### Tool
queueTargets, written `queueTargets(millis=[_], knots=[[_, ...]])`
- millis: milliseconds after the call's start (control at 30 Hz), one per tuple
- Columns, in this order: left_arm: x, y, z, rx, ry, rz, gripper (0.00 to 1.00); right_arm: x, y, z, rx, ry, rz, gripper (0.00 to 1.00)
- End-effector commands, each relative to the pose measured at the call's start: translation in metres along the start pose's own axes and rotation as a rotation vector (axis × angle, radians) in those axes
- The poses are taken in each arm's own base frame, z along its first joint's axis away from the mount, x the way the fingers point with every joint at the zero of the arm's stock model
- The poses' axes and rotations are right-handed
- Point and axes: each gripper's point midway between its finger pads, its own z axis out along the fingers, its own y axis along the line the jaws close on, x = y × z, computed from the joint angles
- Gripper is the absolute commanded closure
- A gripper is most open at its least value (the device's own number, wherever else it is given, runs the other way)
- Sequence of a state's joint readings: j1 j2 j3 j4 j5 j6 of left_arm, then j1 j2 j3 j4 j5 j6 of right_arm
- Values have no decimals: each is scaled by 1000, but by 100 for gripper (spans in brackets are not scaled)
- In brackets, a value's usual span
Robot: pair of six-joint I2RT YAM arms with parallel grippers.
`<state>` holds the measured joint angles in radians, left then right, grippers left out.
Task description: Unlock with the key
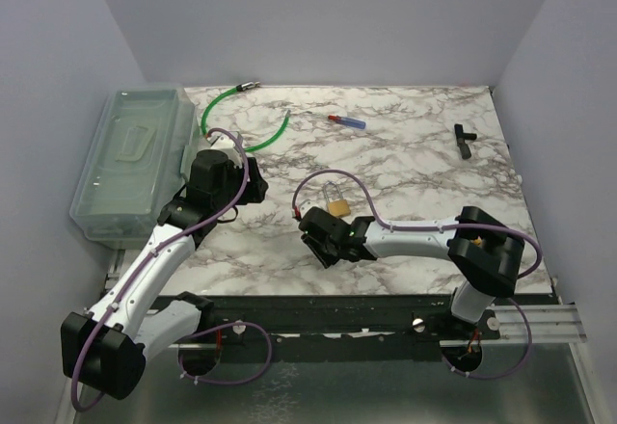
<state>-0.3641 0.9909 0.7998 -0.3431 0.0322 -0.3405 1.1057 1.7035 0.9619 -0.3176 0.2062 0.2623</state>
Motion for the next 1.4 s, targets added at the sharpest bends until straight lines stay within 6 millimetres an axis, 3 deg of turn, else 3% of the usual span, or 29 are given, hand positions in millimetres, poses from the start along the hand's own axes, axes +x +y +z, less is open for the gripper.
queueTargets(millis=[0,167,333,533,733,833,933,1167,1367], knots=[[-3,5,-3,-20,-21,13,35,37,-2,10,-4,108,-9,76],[-3,4,-3,-19,-22,13,36,40,0,10,-14,106,1,99],[-3,3,-3,-13,-21,10,38,29,-2,4,-4,50,29,100],[-2,-14,-6,80,-9,7,40,-2,-7,-23,-2,-93,75,100],[-2,-23,-10,135,-19,7,40,-19,-13,-46,13,-171,116,99],[-3,-24,-10,141,-19,6,41,-14,-12,-46,18,-110,105,74],[-3,-24,-10,140,-20,6,41,-2,-12,-44,33,-28,114,62],[-4,-24,-11,138,-27,8,41,32,-4,-53,33,131,270,54],[-5,-24,-12,141,-30,8,41,37,-4,-47,46,136,291,53]])
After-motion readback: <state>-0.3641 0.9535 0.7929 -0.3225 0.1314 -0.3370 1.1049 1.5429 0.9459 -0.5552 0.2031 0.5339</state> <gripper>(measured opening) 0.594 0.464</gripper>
